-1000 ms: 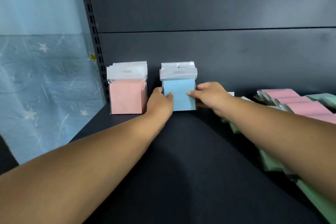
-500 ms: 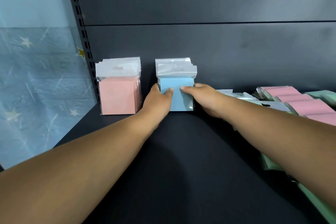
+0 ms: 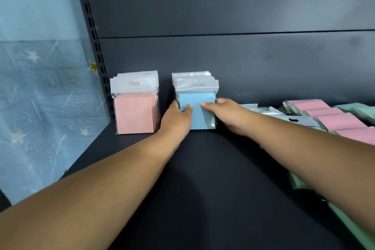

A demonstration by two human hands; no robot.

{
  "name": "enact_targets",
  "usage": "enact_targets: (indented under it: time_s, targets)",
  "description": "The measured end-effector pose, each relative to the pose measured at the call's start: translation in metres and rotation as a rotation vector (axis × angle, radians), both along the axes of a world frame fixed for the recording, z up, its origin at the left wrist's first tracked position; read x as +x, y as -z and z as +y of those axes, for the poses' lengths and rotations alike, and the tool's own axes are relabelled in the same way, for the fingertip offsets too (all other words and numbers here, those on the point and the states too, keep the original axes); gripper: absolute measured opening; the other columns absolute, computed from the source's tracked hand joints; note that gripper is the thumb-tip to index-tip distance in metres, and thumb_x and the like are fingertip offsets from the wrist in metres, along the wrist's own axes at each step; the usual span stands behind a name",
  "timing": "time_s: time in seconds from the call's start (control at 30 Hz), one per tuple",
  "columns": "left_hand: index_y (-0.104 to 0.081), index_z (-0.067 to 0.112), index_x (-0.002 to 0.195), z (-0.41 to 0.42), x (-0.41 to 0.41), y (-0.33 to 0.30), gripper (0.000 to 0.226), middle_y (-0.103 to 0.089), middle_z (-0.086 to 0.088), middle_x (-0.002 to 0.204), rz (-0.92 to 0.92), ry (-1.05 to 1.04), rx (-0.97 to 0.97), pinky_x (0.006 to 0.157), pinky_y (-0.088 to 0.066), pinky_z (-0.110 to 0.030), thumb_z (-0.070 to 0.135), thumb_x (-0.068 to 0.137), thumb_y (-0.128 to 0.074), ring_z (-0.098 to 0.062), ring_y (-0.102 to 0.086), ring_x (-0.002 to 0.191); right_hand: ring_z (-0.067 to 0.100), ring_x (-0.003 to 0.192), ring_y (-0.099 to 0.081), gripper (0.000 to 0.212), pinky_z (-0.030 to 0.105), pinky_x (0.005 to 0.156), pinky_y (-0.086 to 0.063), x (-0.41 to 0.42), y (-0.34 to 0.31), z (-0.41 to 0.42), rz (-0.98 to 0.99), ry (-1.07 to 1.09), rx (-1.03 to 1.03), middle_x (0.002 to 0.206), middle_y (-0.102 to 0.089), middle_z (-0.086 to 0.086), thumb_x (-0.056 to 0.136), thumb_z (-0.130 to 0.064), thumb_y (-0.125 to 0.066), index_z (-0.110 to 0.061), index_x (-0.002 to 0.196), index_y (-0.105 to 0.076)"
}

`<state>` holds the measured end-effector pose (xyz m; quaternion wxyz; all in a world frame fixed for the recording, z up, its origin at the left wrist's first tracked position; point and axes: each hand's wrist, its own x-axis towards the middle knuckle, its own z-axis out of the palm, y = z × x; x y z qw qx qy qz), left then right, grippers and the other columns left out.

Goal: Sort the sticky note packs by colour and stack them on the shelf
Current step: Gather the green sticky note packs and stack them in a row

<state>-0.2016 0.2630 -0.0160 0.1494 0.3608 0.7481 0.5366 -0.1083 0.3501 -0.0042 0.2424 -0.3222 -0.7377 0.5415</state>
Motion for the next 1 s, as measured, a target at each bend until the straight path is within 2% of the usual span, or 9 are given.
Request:
enact_targets:
  time_s: [0.1, 0.2, 0.33, 0.47, 0.53, 0.7, 0.83, 0.9, 1.0]
  targets:
    - [-0.043, 0.008, 0.132, -0.004, 0.004, -0.003, 0.047, -0.055, -0.009, 0.129, -0.005, -0.029, -0.046, 0.099, -0.043, -0.040, 0.036, 0.095, -0.043, -0.028, -0.054, 0.116, 0.021, 0.105, -0.060, 0.038, 0.038, 0.102, -0.043, 0.003, -0.009, -0.001, -0.066, 0.039, 0.043, 0.114, -0.064, 0.004, 0.085, -0.034, -0.062, -0.008, 0.113, -0.057]
    - [-0.040, 0.003, 0.131, -0.011, 0.012, -0.005, 0.049, -0.050, -0.012, 0.132, 0.024, -0.066, -0.069, 0.101, -0.040, -0.038, 0.037, 0.095, -0.043, -0.031, -0.049, 0.119, 0.027, 0.084, -0.054, 0.023, 0.033, 0.082, -0.044, 0.024, -0.038, -0.004, -0.174, 0.119, 0.218, 0.086, -0.057, 0.007, 0.086, -0.035, -0.061, -0.014, 0.081, -0.054]
    - [-0.037, 0.001, 0.134, -0.031, 0.036, -0.010, 0.050, -0.042, -0.012, 0.140, 0.205, -0.026, 0.021, 0.102, -0.030, -0.028, 0.032, 0.096, -0.043, -0.027, -0.040, 0.127, 0.024, 0.125, -0.046, 0.044, 0.031, 0.101, -0.034, 0.079, -0.070, -0.006, -0.385, 0.214, 0.528, 0.134, -0.052, 0.006, 0.095, -0.039, -0.045, -0.011, 0.128, -0.053]
    - [-0.019, 0.013, 0.148, -0.045, 0.076, -0.012, 0.057, -0.019, 0.001, 0.155, 0.378, 0.181, -0.049, 0.102, -0.012, -0.013, 0.034, 0.098, -0.038, -0.011, -0.020, 0.141, 0.018, 0.135, -0.034, 0.050, 0.028, 0.108, -0.024, 0.122, -0.044, 0.010, -0.577, 0.088, 0.572, 0.147, -0.039, 0.000, 0.097, -0.045, -0.035, -0.017, 0.137, -0.043]
    - [-0.020, 0.016, 0.148, -0.039, 0.099, -0.009, 0.056, -0.020, 0.004, 0.155, 0.395, 0.321, -0.141, 0.099, -0.014, -0.011, 0.038, 0.098, -0.034, -0.009, -0.020, 0.141, 0.016, 0.137, -0.031, 0.049, 0.028, 0.111, -0.019, 0.130, -0.027, 0.016, -0.613, -0.030, 0.571, 0.149, -0.035, -0.001, 0.099, -0.044, -0.031, -0.018, 0.139, -0.041]
    - [-0.025, 0.018, 0.147, -0.008, 0.119, -0.008, 0.052, -0.028, -0.001, 0.153, 0.399, 0.358, -0.303, 0.110, -0.021, -0.023, 0.040, 0.099, -0.030, -0.015, -0.026, 0.140, 0.018, 0.120, -0.046, 0.038, 0.029, 0.103, -0.032, 0.133, -0.010, 0.024, -0.673, -0.173, 0.719, 0.122, -0.051, -0.001, 0.099, -0.043, -0.026, -0.017, 0.110, -0.052]
    - [-0.020, 0.016, 0.148, 0.004, 0.114, -0.007, 0.055, -0.023, -0.002, 0.155, 0.388, 0.273, -0.383, 0.109, -0.020, -0.023, 0.041, 0.099, -0.029, -0.017, -0.023, 0.142, 0.019, 0.113, -0.050, 0.045, 0.026, 0.093, -0.036, 0.137, -0.020, 0.030, -0.573, -0.145, 0.686, 0.126, -0.057, 0.004, 0.099, -0.042, -0.028, -0.014, 0.116, -0.060]
    - [-0.020, 0.020, 0.148, 0.006, 0.116, -0.004, 0.058, -0.024, -0.003, 0.154, 0.439, 0.289, -0.415, 0.114, -0.019, -0.027, 0.046, 0.097, -0.031, -0.017, -0.023, 0.141, 0.023, 0.092, -0.053, 0.044, 0.029, 0.074, -0.039, 0.130, -0.028, 0.043, -0.563, -0.063, 0.631, 0.097, -0.062, 0.009, 0.098, -0.041, -0.035, -0.008, 0.092, -0.063]
    - [-0.007, 0.020, 0.151, 0.008, 0.116, 0.003, 0.068, -0.006, -0.003, 0.158, 0.545, 0.322, -0.517, 0.119, -0.005, -0.030, 0.051, 0.095, -0.030, -0.015, -0.004, 0.146, 0.018, 0.061, -0.042, 0.044, 0.028, 0.054, -0.028, 0.113, -0.033, 0.060, -0.642, 0.029, 0.567, 0.065, -0.043, 0.003, 0.094, -0.042, -0.045, -0.011, 0.062, -0.044]
